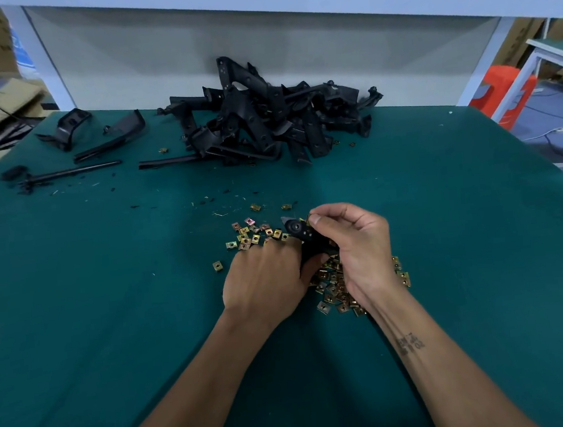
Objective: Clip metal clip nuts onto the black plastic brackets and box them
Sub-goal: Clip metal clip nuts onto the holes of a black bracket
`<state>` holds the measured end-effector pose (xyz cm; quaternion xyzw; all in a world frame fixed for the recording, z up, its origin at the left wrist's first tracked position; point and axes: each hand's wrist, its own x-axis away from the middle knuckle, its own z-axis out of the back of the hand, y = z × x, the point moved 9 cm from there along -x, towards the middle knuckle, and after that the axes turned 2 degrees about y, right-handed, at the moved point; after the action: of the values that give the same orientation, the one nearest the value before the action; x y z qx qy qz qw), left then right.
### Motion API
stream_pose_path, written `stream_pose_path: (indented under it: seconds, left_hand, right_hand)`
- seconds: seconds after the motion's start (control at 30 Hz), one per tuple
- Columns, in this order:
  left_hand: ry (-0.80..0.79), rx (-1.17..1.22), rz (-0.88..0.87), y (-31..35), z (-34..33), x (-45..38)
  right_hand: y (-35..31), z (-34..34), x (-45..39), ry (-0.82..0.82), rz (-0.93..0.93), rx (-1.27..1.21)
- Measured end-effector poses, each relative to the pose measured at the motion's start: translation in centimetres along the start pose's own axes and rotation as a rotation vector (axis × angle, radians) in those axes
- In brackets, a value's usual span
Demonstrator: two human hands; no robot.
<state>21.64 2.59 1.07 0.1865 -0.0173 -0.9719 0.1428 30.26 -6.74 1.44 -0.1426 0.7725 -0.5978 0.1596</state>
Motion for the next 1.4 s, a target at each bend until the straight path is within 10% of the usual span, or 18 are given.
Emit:
stream_pose_path:
  seconds: [1.4]
  left_hand:
    - [0.035,0.049,0.095,-0.8,0.5,-0.3]
  right_hand:
    - [-1.8,0.7,0.3,0.098,0.308,0.139]
